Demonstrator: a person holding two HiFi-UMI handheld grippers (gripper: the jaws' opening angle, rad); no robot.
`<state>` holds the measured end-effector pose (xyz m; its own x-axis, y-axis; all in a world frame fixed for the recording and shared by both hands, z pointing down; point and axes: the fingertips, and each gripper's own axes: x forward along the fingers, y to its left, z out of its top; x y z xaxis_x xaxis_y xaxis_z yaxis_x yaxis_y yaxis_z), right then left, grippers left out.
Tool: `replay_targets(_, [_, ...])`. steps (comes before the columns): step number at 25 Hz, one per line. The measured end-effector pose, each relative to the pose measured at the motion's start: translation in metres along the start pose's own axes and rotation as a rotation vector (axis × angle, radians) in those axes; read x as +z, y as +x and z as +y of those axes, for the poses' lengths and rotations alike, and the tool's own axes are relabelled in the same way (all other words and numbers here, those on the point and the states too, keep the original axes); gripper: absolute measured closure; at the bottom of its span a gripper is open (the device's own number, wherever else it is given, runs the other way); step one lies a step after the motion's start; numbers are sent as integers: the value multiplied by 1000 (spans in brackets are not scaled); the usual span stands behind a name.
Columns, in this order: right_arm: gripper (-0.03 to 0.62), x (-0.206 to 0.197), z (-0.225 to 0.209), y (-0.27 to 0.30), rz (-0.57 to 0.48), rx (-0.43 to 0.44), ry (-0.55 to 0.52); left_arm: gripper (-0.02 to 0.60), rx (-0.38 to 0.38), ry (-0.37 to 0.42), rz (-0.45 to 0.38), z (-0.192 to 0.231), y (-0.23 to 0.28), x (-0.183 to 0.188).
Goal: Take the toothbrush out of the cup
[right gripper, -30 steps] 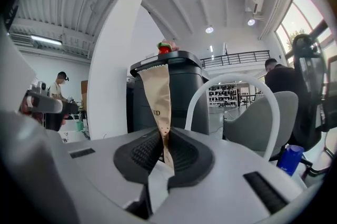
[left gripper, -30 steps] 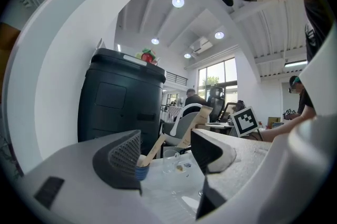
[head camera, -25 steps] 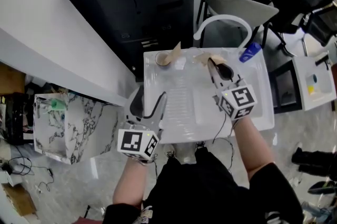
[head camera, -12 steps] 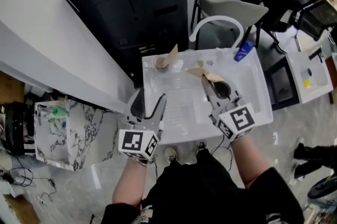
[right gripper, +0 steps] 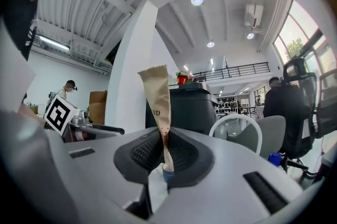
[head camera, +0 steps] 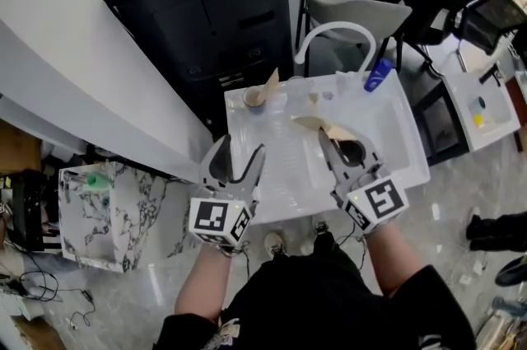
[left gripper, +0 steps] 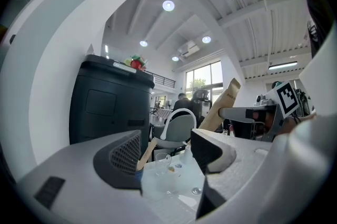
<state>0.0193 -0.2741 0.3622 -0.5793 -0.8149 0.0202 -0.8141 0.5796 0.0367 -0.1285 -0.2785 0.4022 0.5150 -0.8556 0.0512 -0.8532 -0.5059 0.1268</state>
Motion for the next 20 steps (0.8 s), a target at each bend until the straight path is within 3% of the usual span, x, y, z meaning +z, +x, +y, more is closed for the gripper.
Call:
replay_targets(9, [569,-4,9,-9,6,-18,12,304,6,0,14,6,2,-2])
replay_targets(20, [569,-15,-11,-11,27,-37,40,305,19,42,88,17,44,-32])
